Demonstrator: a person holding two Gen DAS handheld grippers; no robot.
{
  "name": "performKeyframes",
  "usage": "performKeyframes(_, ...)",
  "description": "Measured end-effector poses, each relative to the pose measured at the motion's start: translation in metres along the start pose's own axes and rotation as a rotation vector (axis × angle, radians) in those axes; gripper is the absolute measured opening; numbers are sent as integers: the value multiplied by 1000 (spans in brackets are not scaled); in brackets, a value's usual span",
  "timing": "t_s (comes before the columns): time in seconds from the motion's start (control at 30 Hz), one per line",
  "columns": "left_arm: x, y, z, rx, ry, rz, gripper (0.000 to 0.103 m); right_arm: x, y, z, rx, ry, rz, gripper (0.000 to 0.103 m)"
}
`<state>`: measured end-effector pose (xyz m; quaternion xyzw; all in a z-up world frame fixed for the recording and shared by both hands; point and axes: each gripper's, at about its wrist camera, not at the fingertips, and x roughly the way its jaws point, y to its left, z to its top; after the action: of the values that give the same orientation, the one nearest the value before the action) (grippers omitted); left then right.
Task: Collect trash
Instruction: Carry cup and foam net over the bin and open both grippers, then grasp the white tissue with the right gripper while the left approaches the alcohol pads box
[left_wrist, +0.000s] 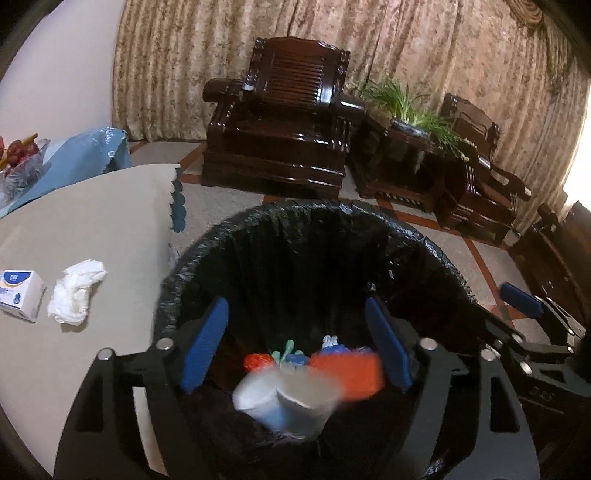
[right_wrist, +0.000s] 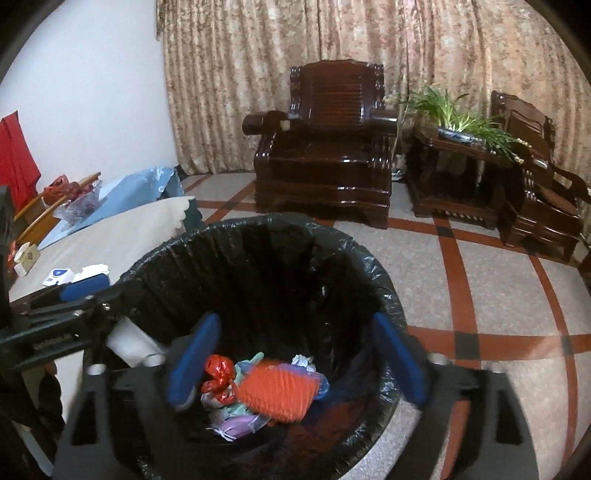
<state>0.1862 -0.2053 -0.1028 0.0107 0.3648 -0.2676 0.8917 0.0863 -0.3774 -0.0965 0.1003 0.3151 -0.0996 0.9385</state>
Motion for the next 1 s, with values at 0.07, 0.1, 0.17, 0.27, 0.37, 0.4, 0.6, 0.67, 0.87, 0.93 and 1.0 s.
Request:
performKeyframes(0.07,-7,8,2,-12,-13,11,84,-5,3,0,-2,-18,4,97)
performKeyframes(0.1,-14,16,1,-22,-19,16,84,-6,2,1,-2,-20,11,97)
performKeyframes(0.17,-26,28,1,-38,-34,31,85,-9,5,3,4,-30,26,97)
performKeyframes(0.27,-46,48,2,-56,-63,59,86,-18,16,8,17,-50,67,97)
performKeyframes(0.37,-74,80,-4,-78,-94,127,87,-23,29,14,7,-63,101,97)
performKeyframes(0.4,-82,91,-7,-91,-101,147,87,-24,38,17,-1,-66,121,97)
performKeyframes(0.6,-130,158,-23,-169,-134,295,87,-25,106,21,-71,-71,238,97)
performKeyframes(0.67,-142,176,-29,-184,-138,338,87,-23,124,20,-92,-67,268,97)
performKeyframes(0.87,-166,224,-44,-235,-130,430,87,-12,186,16,-154,-43,360,97)
performKeyframes(0.93,-169,235,-48,-255,-129,450,87,-5,206,16,-164,-36,384,97)
performKeyframes(1.0,-173,249,-52,-275,-127,466,87,5,223,18,-168,-19,406,97)
